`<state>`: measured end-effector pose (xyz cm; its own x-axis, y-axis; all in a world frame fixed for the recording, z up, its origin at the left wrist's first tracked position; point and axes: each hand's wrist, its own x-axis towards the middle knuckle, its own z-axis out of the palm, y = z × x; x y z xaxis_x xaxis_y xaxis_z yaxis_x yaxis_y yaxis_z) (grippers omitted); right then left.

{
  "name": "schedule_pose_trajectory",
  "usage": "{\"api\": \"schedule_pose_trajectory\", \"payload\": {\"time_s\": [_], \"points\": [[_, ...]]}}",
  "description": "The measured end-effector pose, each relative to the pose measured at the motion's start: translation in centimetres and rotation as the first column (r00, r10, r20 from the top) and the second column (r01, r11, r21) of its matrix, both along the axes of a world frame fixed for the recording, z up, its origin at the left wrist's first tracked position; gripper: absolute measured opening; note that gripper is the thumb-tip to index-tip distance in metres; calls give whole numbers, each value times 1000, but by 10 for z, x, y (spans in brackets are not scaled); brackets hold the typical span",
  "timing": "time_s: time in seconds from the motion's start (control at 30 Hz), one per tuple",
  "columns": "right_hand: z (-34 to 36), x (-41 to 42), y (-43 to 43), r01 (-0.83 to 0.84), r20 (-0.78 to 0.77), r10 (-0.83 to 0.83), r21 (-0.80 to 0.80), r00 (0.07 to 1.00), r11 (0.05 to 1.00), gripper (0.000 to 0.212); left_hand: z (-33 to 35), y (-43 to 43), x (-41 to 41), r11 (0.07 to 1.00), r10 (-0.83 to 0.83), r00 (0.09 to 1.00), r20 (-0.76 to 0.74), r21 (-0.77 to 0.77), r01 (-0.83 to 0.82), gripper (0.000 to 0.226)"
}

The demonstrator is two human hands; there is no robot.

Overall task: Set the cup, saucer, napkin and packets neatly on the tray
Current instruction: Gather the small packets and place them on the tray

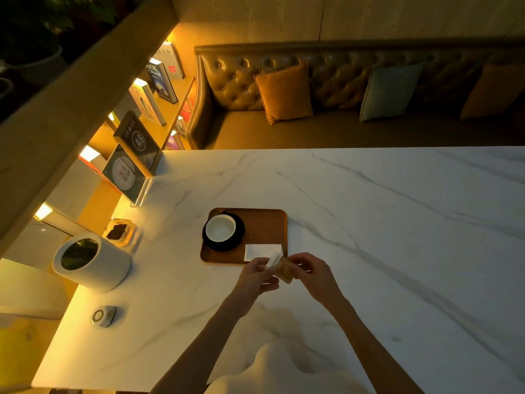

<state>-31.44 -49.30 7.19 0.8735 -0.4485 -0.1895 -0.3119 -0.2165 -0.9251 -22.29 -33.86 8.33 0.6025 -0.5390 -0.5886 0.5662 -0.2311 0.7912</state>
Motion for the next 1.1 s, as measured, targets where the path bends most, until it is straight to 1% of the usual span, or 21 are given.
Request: {"api": "schedule_pose_trajectory", "payload": {"time_s": [0.1, 0.17, 0.2, 0.3, 0.4, 0.5, 0.6, 0.67, 0.73, 0.8, 0.9, 1.0, 1.1], "points": [[-1, 7, -4, -82, -46, 80, -50, 996, 995, 20, -4, 3, 8, 997, -21, 991, 130, 80, 10, 26], [-4, 15, -5, -75, -43, 74, -41, 996, 996, 20, -6, 4, 16, 993, -29, 984, 176, 120, 8, 21], [-6, 19, -5, -48, -32, 47, -11, 998, 999, 21, -7, 4, 21, 993, -17, 984, 175, 122, -5, 20], [-13, 30, -6, 55, -18, -53, 162, 998, 985, 24, -11, 2, 37, 989, 82, 992, 98, 114, -93, 16], [-23, 44, -9, 88, -61, -75, 257, 995, 962, 23, -18, -3, 50, 981, 142, 989, 32, 132, -145, 9], [-32, 63, -17, 153, -128, -120, 284, 984, 947, 17, -27, -10, 62, 983, 139, 988, -61, 132, -130, 9], [-44, 86, -27, 191, -170, -147, 282, 975, 940, 15, -38, -21, 84, 980, 182, 969, -168, 111, -164, 11], [-56, 106, -36, 215, -220, -158, 264, 962, 940, 15, -48, -30, 102, 977, 199, 961, -191, 117, -179, 17], [-70, 127, -44, 238, -263, -172, 244, 949, 940, 14, -56, -41, 120, 971, 206, 964, -171, 157, -179, 19], [-84, 148, -52, 250, -293, -179, 223, 939, 942, 14, -69, -54, 139, 957, 233, 962, -144, 212, -200, 15], [-104, 176, -63, 248, -327, -183, 170, 927, 954, 15, -89, -74, 162, 918, 246, 969, -38, 329, -221, 11], [-122, 195, -69, 220, -361, -174, 92, 916, 971, 16, -111, -88, 175, 875, 166, 979, 118, 440, -201, 11], [-137, 207, -72, 169, -373, -160, -9, 914, 986, 17, -131, -99, 182, 832, 85, 976, 200, 524, -180, 9]]}}
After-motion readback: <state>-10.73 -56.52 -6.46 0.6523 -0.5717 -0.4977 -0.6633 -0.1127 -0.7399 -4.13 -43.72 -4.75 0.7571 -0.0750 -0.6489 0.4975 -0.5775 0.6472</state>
